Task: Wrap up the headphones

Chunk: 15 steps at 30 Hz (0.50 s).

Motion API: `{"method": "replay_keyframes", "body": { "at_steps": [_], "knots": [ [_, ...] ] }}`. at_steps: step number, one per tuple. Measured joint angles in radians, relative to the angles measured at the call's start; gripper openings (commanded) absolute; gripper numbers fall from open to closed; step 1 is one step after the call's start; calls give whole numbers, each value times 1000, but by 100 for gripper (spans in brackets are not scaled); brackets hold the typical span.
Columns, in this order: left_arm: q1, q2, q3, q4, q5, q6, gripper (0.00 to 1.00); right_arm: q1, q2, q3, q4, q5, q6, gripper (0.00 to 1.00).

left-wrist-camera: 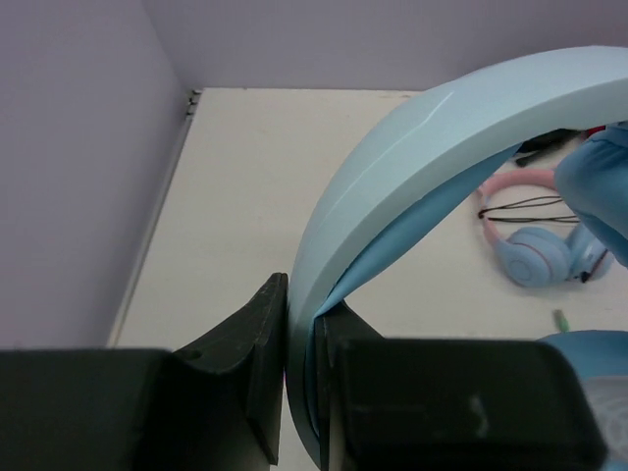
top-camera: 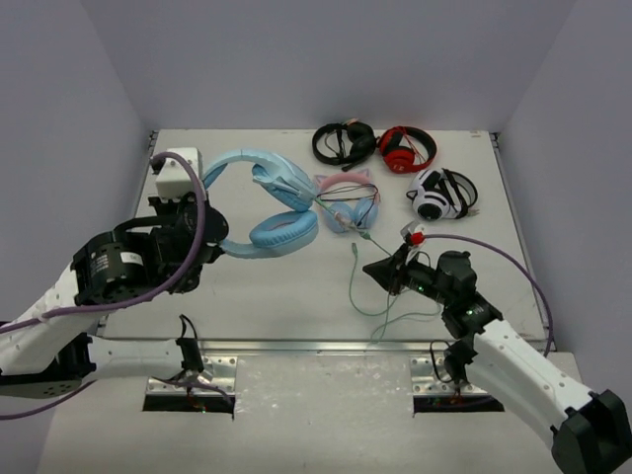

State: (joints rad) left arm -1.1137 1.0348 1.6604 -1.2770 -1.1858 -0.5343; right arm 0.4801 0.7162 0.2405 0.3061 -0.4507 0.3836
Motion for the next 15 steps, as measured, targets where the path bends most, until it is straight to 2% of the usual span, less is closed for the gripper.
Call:
{"method": "replay_keyframes", "body": {
  "at_steps": [3, 5, 6, 7, 9, 11, 15],
  "knots": [
    [0, -55, -145, 151, -76, 149, 0, 1, -120, -1, -114, 136, -6, 2],
    [0, -103, -258, 282, -92, 249, 0, 1, -171, 26, -204, 217, -19, 10],
    [0, -122, -309, 348, -93, 298, 1, 1, -177, 58, -260, 250, -26, 18],
    [0, -137, -356, 410, -94, 351, 0, 1, -175, 100, -308, 284, -34, 20],
    [8, -119, -381, 462, -97, 396, 0, 0, -155, 175, -393, 323, -51, 3],
    [36, -79, -382, 497, -85, 407, 0, 0, -131, 244, -444, 349, -66, 1],
    [210, 22, -385, 561, 45, 412, 0, 0, -113, 294, -513, 376, -79, 2]
  ]
}}
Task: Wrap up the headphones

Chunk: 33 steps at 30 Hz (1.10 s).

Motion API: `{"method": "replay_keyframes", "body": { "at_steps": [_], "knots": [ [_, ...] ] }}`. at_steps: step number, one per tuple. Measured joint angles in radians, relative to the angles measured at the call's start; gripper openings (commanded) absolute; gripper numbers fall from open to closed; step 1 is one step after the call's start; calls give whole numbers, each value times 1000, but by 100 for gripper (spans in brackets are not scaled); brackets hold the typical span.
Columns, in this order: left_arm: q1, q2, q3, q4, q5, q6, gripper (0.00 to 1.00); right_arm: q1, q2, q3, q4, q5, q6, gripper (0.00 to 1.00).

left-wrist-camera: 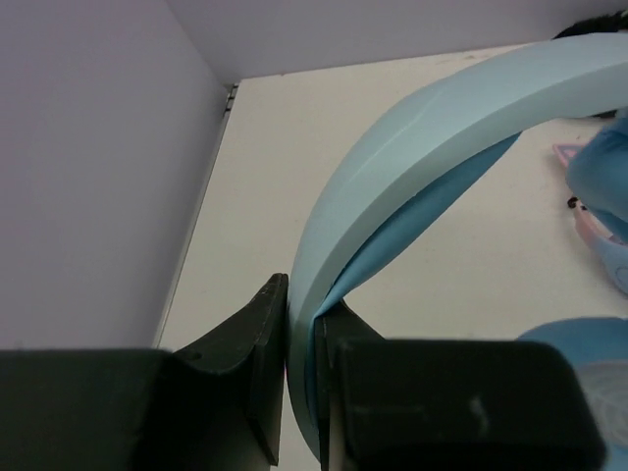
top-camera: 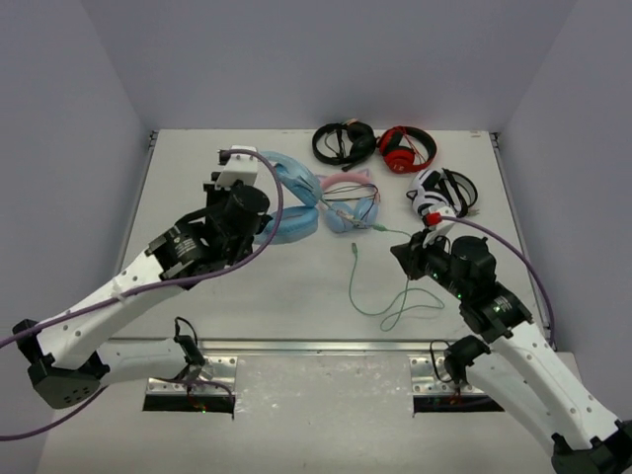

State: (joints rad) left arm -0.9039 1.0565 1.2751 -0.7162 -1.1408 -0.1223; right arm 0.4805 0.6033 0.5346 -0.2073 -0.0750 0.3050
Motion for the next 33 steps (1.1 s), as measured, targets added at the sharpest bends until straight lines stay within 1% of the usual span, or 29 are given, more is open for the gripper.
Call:
{"method": "replay_keyframes", "body": {
  "at_steps": [2, 3, 5, 6, 9, 12, 16, 17, 19, 20, 21, 23, 26, 27, 28, 30, 33],
  "knots": [
    [48, 49, -7, 10, 44, 19, 0, 0, 8, 10, -44, -4, -8, 5],
    [58, 72, -7, 10, 59, 28, 0, 0, 19, 23, -72, -7, -17, 9],
    [62, 123, -3, 13, 92, 47, 0, 0, 57, 70, -126, -25, -36, 11],
    [61, 154, 5, 8, 116, 55, 0, 0, 89, 108, -156, -39, -50, 11],
    [61, 253, 37, -6, 189, 73, 0, 28, 194, 237, -205, -66, -100, 7],
    [61, 328, 49, -9, 233, 73, 0, 145, 307, 358, -252, -17, -158, 8],
    [64, 384, 50, -25, 243, 61, 0, 369, 483, 493, -320, 149, -246, 6],
    [70, 385, 49, -31, 246, 51, 0, 402, 518, 504, -328, 186, -258, 8],
    [100, 369, 48, -40, 245, 32, 0, 425, 545, 489, -332, 236, -272, 18],
    [125, 355, 39, -34, 245, 18, 0, 425, 541, 464, -320, 250, -278, 29],
    [151, 337, 29, -30, 243, 3, 0, 425, 530, 437, -311, 254, -278, 32],
    [209, 293, 4, -23, 236, -26, 0, 425, 487, 372, -290, 253, -269, 32],
    [308, 214, -34, -21, 237, -64, 0, 425, 405, 285, -256, 246, -246, 25],
    [339, 190, -45, -20, 241, -73, 0, 425, 380, 257, -232, 245, -237, 20],
    [368, 165, -55, -19, 247, -85, 1, 425, 358, 230, -211, 246, -227, 20],
    [401, 123, -65, -21, 260, -101, 0, 425, 323, 172, -166, 247, -207, 25],
    [435, 81, -65, -19, 293, -117, 0, 425, 283, 89, -127, 251, -172, 26]
  ]
}}
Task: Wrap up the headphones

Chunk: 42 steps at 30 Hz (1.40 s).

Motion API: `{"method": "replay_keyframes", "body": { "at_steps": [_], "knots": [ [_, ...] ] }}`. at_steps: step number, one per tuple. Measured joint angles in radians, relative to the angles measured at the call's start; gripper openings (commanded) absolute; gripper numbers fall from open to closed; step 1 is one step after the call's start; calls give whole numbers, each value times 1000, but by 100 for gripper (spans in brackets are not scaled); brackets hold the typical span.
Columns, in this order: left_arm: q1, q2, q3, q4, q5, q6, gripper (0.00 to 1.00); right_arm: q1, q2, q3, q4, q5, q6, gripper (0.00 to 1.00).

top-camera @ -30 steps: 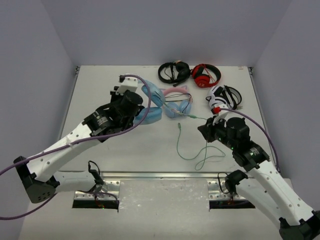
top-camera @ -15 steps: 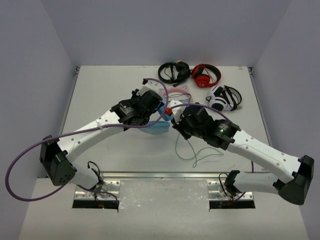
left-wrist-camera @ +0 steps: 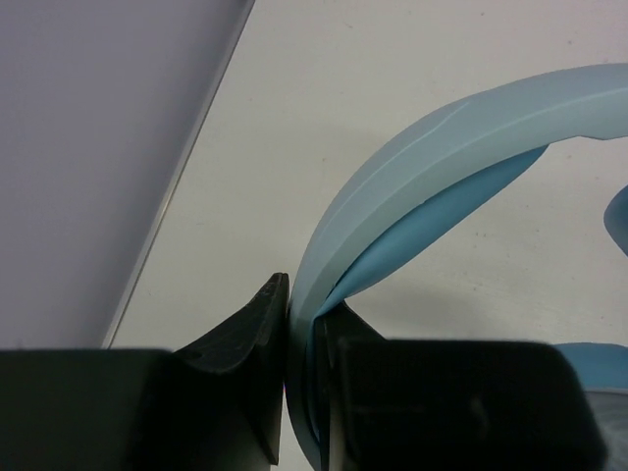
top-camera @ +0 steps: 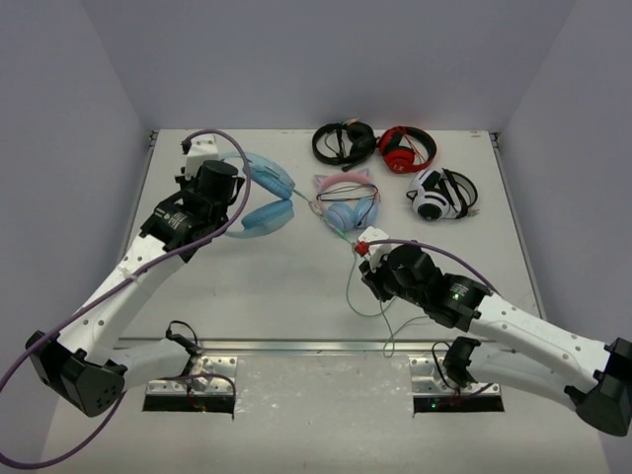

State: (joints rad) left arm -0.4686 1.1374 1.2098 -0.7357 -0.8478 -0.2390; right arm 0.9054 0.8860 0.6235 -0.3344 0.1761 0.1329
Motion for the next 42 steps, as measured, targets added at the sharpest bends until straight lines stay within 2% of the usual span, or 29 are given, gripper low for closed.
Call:
{"method": "replay_keyframes", "body": {
  "at_steps": [3, 6, 9, 12, 18, 19, 21, 23, 24, 26, 27, 28, 29, 30, 31, 32, 35, 38, 40, 42],
  "knots": [
    [26, -15, 0, 4, 35, -7, 0, 0, -30, -64, 29, 1, 29, 28],
    [36, -15, 0, -2, 74, -7, 0, 0, -61, -106, 49, 5, 54, 35],
    [38, -16, 0, -1, 100, -7, 0, -1, -85, -126, 65, 5, 71, 35],
    [39, -17, 0, -2, 121, -13, 0, -1, -94, -136, 81, 3, 89, 47],
    [49, -20, 0, 9, 115, -30, 0, -6, -92, -174, 118, -37, 126, 49],
    [51, -20, 0, 10, 114, -31, 0, -6, -93, -188, 128, -51, 134, 47],
    [52, -20, 0, 10, 112, -32, 0, -6, -98, -214, 139, -76, 148, 34],
    [52, -20, 0, 10, 113, -32, 0, -6, -105, -233, 143, -92, 169, 11],
    [52, -20, 0, 11, 113, -32, 0, -6, -106, -234, 144, -95, 168, 5],
    [52, -21, 0, 13, 114, -32, 0, -6, -106, -235, 147, -97, 170, 1],
    [52, -21, 0, 14, 116, -32, 0, -6, -104, -235, 150, -97, 171, 7],
    [52, -23, 0, 14, 118, -32, 0, -6, -100, -235, 151, -95, 174, 25],
    [52, -24, 0, 14, 120, -32, 0, -6, -92, -235, 154, -92, 179, 46],
    [52, -27, 0, 14, 123, -32, 0, -7, -80, -235, 157, -89, 182, 77],
    [52, -29, 0, 14, 127, -32, 0, -7, -66, -235, 158, -80, 187, 86],
    [52, -32, 0, 14, 130, -32, 0, -7, -53, -235, 161, -69, 181, 87],
    [52, -38, 0, 14, 137, -32, 0, -10, -26, -234, 168, -31, 192, 87],
    [52, -42, 0, 13, 140, -32, 0, -29, 0, -222, 173, -1, 206, 70],
    [52, -47, 0, 13, 143, -32, 0, -48, 24, -212, 185, 0, 210, 52],
    [52, -54, 0, 13, 147, -32, 0, -65, 55, -201, 207, -3, 216, 47]
  ]
}}
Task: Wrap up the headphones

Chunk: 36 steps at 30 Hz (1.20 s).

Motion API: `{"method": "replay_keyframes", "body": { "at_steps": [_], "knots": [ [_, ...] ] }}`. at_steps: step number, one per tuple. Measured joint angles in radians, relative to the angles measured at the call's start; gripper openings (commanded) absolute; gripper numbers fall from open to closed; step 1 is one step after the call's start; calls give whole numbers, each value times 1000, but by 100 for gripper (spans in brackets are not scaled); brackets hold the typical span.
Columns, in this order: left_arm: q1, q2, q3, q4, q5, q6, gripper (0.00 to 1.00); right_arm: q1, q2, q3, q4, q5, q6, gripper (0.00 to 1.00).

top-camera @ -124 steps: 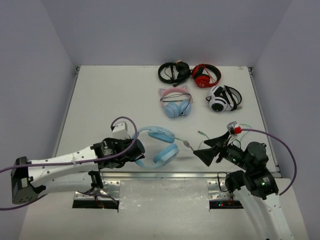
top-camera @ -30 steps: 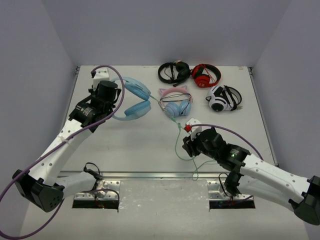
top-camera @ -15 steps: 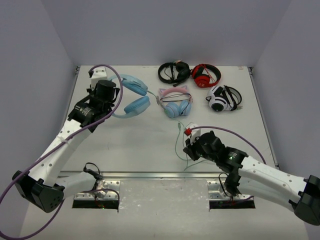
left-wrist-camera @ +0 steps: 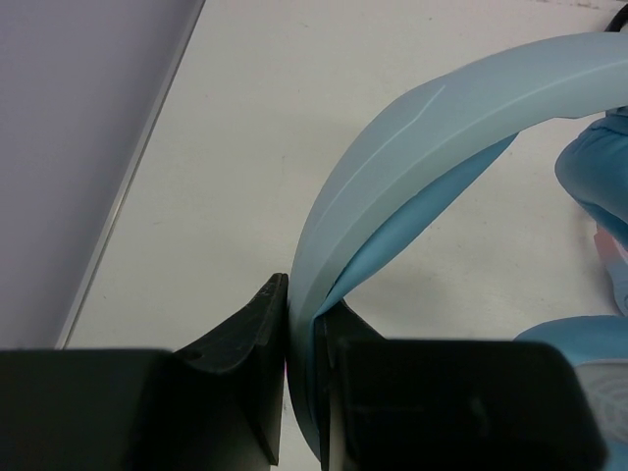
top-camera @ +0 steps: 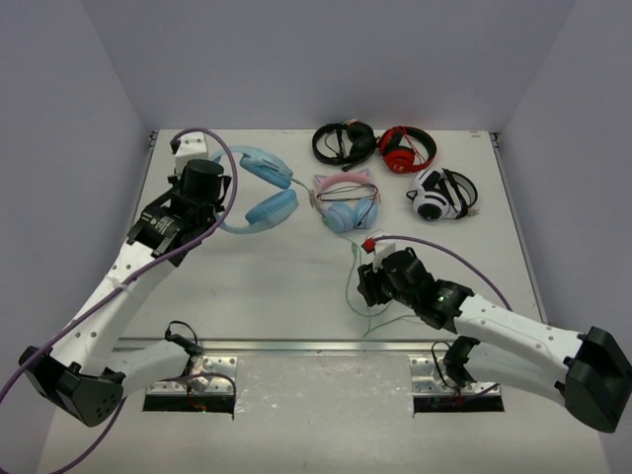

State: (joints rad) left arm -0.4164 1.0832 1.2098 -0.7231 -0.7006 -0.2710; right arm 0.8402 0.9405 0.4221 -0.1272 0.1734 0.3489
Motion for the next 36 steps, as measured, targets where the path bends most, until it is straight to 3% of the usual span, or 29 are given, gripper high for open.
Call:
{"method": "replay_keyframes", "body": {
  "at_steps": [4, 7, 10, 11, 13, 14, 22, 26, 32, 36],
  "knots": [
    [0, -18, 0, 0, 11, 0, 0, -13, 66, 14, 51, -15, 5, 44],
    [0, -25, 0, 0, 19, 0, 0, -14, 115, 20, 94, -31, 11, 53],
    [0, -26, 0, 0, 29, 0, 0, -16, 149, 22, 135, -44, 19, 50],
    [0, -26, 0, 0, 33, 0, 0, -19, 156, 22, 145, -44, 20, 44],
    [0, -26, 0, 0, 41, 0, 0, -27, 166, 24, 164, -39, 16, 8],
    [0, -27, 0, 1, 45, 0, 0, -31, 170, 27, 172, -34, 10, 1],
    [-3, -25, -6, 27, 53, 43, 0, -19, 106, 72, 156, 16, -98, 1],
    [-40, 52, 2, 49, 85, 97, 0, 3, 49, 162, 30, 65, -219, 1],
    [-247, 355, 127, 24, 106, 185, 0, 29, 81, 448, -134, 118, -396, 1],
    [-341, 448, 145, 10, 143, 224, 0, 46, 95, 549, -235, 43, -499, 1]
  ]
}}
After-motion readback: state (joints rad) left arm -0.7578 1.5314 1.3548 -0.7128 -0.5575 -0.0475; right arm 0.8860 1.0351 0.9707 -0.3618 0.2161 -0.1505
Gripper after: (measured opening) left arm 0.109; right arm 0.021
